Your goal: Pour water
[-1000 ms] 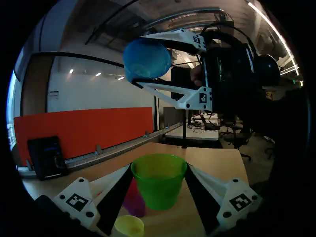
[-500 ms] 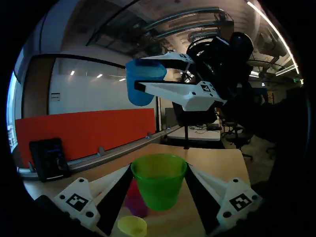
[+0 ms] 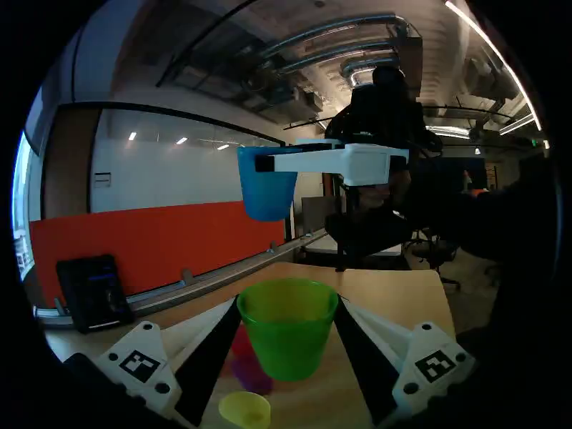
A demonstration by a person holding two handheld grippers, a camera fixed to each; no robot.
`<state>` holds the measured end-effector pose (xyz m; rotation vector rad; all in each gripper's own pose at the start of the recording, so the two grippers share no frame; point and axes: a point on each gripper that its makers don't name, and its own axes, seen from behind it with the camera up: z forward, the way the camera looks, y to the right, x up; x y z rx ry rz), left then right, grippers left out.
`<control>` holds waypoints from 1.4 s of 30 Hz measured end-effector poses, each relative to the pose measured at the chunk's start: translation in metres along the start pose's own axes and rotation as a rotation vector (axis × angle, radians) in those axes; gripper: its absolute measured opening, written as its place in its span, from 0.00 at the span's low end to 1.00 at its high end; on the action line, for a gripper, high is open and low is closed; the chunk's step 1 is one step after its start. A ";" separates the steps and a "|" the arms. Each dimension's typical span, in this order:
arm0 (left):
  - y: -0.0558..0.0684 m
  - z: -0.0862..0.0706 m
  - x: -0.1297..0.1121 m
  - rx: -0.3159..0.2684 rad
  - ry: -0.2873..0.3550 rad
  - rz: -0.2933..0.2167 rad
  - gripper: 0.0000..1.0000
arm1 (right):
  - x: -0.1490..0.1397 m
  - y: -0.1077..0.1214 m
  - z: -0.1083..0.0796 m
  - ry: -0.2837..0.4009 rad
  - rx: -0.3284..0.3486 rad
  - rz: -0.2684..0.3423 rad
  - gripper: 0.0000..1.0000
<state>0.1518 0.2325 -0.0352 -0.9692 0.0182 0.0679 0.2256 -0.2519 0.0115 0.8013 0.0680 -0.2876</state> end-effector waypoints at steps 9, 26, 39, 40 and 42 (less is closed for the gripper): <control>-0.003 -0.003 0.004 0.015 0.004 0.009 0.88 | -0.006 -0.005 -0.001 -0.012 0.030 0.156 0.93; -0.043 -0.032 -0.004 0.119 -0.015 0.014 0.88 | -0.037 0.015 -0.022 -0.046 -0.025 0.199 0.93; -0.074 -0.064 -0.010 0.210 -0.042 0.023 0.88 | -0.056 0.034 -0.044 -0.056 -0.060 0.225 0.93; -0.076 -0.066 -0.011 0.215 -0.043 0.024 0.88 | -0.057 0.035 -0.045 -0.057 -0.063 0.224 0.93; -0.079 -0.069 -0.011 0.224 -0.046 0.025 0.88 | -0.058 0.038 -0.047 -0.058 -0.069 0.223 0.93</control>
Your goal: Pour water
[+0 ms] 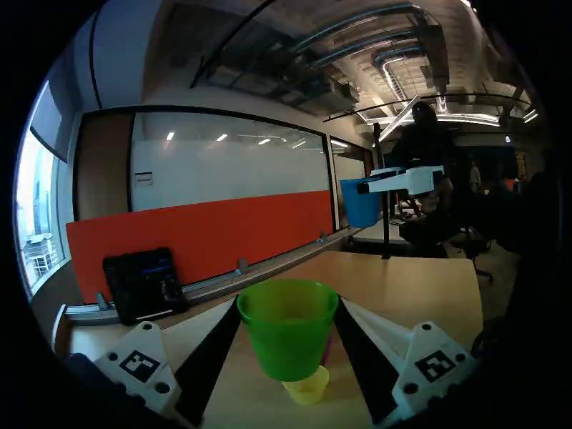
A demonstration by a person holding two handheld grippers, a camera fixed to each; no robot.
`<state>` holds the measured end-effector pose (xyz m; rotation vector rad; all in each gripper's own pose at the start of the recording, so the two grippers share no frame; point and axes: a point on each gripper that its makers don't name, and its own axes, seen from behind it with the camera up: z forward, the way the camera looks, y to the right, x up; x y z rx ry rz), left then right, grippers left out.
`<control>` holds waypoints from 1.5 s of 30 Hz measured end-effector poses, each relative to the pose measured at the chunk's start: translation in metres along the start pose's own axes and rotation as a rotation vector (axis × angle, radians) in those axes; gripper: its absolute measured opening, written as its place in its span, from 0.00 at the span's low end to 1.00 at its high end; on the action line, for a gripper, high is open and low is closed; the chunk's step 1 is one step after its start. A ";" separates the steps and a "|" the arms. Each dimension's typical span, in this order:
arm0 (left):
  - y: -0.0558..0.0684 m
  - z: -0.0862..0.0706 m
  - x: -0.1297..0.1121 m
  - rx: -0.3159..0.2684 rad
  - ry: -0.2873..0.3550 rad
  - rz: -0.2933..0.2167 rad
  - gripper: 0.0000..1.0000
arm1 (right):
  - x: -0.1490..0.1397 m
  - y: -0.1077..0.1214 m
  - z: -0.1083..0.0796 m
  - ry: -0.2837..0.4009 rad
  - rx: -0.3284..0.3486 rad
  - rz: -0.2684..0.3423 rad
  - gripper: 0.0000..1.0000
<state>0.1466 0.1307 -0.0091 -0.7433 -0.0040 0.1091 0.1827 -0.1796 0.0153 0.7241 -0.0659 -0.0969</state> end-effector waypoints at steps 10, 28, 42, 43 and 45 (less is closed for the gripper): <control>-0.009 -0.008 -0.003 0.024 -0.018 0.008 0.88 | -0.007 0.004 -0.004 -0.008 -0.006 0.006 0.93; -0.016 -0.011 -0.028 0.036 -0.098 0.020 0.88 | -0.056 0.003 -0.005 -0.103 0.024 -0.004 0.94; -0.023 -0.013 -0.058 0.045 -0.193 0.023 0.88 | -0.099 0.006 -0.003 -0.190 0.040 0.012 0.94; -0.024 -0.013 -0.061 0.046 -0.199 0.020 0.88 | -0.101 0.006 -0.003 -0.194 0.042 0.012 0.94; -0.025 -0.013 -0.065 0.048 -0.208 0.015 0.88 | -0.106 0.006 -0.003 -0.201 0.044 0.013 0.94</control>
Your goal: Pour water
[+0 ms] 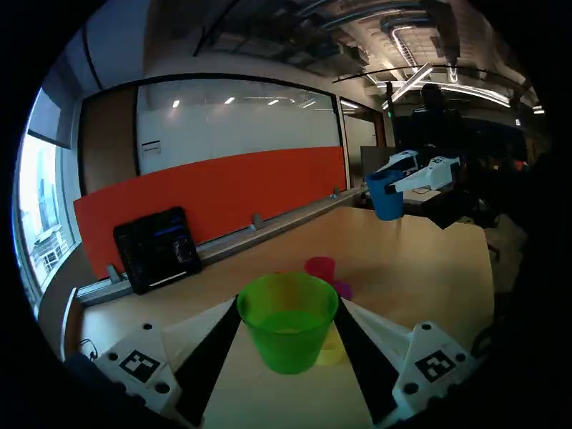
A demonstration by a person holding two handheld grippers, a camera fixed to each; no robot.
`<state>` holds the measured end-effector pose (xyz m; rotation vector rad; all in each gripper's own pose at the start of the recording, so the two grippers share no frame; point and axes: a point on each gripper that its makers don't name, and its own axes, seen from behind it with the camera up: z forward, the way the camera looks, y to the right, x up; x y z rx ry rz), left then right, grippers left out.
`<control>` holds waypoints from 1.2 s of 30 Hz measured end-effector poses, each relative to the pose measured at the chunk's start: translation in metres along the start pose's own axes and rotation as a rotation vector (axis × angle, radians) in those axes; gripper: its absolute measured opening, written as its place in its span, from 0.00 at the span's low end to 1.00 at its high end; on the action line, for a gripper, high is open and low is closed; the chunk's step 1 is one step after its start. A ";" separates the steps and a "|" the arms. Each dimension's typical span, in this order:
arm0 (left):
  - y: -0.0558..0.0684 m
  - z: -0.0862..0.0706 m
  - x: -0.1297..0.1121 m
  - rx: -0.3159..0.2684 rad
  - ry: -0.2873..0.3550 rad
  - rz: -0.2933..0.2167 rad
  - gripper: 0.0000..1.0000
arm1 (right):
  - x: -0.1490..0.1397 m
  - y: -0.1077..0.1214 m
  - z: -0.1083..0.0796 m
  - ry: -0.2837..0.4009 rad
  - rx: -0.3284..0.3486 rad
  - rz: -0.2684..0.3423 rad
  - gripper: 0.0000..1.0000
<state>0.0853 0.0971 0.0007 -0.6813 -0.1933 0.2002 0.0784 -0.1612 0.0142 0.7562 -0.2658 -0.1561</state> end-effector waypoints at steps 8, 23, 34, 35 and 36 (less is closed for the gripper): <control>-0.004 0.005 -0.018 0.003 -0.046 -0.001 0.88 | -0.015 0.000 0.004 -0.031 0.011 0.003 0.94; -0.004 0.014 -0.055 -0.010 -0.156 -0.002 0.88 | -0.055 0.002 0.015 -0.098 0.027 0.030 0.94; 0.000 0.024 -0.093 -0.034 -0.261 0.015 0.88 | -0.094 -0.003 0.022 -0.175 0.041 0.021 0.94; 0.001 0.025 -0.096 -0.039 -0.270 0.013 0.88 | -0.097 -0.003 0.023 -0.181 0.042 0.019 0.94; 0.002 0.026 -0.099 -0.043 -0.278 0.011 0.88 | -0.099 -0.004 0.023 -0.187 0.042 0.017 0.94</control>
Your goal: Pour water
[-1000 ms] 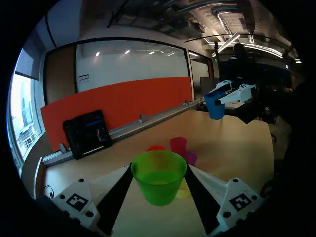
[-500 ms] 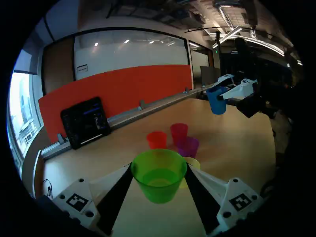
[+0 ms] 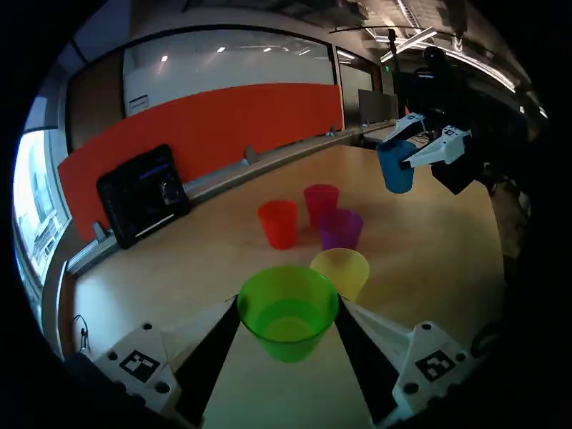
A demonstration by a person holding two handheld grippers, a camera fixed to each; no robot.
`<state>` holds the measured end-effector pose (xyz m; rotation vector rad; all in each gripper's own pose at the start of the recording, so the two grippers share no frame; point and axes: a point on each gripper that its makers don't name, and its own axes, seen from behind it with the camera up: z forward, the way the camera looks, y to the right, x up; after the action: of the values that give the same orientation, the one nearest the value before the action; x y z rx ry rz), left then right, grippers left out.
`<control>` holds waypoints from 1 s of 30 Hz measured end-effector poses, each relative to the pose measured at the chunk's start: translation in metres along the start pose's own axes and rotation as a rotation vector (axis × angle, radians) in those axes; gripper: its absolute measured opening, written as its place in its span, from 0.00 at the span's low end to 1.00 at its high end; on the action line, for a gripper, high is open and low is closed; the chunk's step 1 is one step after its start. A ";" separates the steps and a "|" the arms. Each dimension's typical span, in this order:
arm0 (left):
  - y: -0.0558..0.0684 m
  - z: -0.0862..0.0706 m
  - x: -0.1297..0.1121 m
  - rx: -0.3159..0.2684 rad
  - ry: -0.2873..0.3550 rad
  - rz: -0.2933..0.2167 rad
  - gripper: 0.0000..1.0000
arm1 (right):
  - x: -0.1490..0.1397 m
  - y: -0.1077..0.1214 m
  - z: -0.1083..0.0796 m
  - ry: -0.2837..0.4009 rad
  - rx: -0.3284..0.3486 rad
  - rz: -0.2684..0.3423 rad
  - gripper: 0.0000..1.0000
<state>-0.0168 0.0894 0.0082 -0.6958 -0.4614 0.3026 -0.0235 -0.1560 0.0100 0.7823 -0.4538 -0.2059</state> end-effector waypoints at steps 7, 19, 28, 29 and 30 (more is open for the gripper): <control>0.003 0.014 -0.017 -0.022 -0.050 0.000 0.89 | -0.016 -0.005 0.007 -0.036 0.012 -0.004 0.94; -0.001 0.030 -0.034 -0.030 -0.086 -0.009 0.88 | -0.038 -0.005 0.015 -0.082 0.016 -0.011 0.94; -0.003 0.037 -0.042 -0.034 -0.094 -0.028 0.89 | -0.044 -0.006 0.020 -0.093 0.019 -0.007 0.94; -0.003 0.037 -0.043 -0.035 -0.095 -0.030 0.88 | -0.044 -0.007 0.021 -0.094 0.019 -0.008 0.94; -0.003 0.038 -0.044 -0.036 -0.096 -0.032 0.88 | -0.045 -0.007 0.021 -0.095 0.020 -0.009 0.94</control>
<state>-0.0729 0.0892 0.0222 -0.7110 -0.5697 0.2993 -0.0730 -0.1587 0.0037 0.7962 -0.5432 -0.2482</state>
